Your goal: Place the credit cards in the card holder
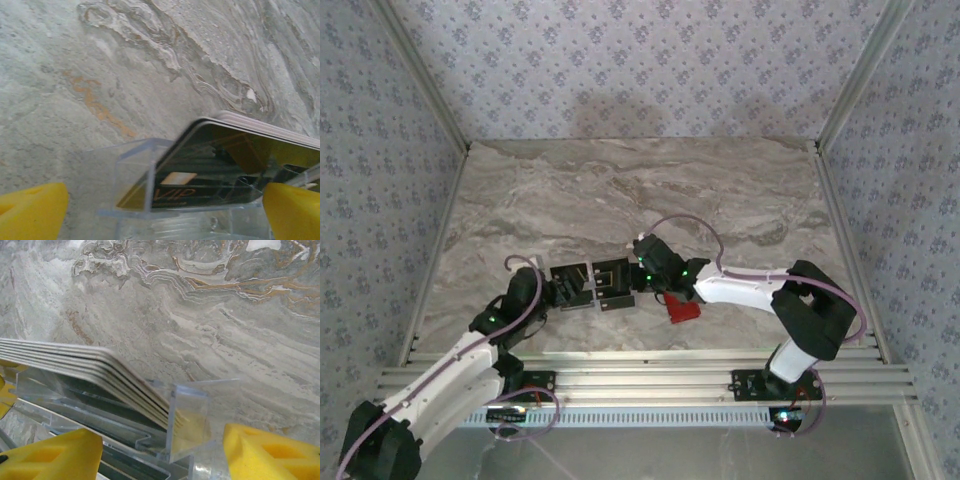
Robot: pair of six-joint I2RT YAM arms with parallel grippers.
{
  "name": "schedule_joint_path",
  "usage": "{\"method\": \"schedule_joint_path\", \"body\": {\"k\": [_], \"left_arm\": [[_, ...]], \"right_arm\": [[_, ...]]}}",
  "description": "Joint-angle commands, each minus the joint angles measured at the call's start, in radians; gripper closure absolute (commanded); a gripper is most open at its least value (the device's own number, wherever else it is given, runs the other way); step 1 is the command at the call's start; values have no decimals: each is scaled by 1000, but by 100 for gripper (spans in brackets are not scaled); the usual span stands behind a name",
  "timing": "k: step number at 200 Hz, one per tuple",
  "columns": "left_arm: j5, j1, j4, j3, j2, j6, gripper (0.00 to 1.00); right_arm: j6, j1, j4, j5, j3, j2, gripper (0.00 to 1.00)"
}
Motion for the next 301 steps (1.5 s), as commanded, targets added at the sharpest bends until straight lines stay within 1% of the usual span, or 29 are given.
{"method": "schedule_joint_path", "body": {"k": [1, 41, 97, 135, 197, 259, 301], "left_arm": [[-24, -29, 81, -3, 20, -17, 0], [-51, -70, 167, 8, 102, -20, 0], [-70, -121, 296, 97, 324, 18, 0], [-70, -140, 358, 209, 496, 65, 0], [-26, -154, 430, 403, 752, 106, 0], [27, -182, 448, 622, 987, 132, 0], [57, -209, 433, 765, 1111, 143, 0]], "right_arm": [[-21, -13, 12, -10, 23, 16, 34], [-32, -47, 26, -18, 25, 18, 35], [-66, -117, 23, -33, 57, 39, 37], [-85, -179, 26, -46, 80, 51, 38], [-103, -293, 20, -48, 81, 55, 38], [-122, -426, 28, -48, 41, 26, 39], [-129, -514, 40, -54, 3, -2, 39]]}}
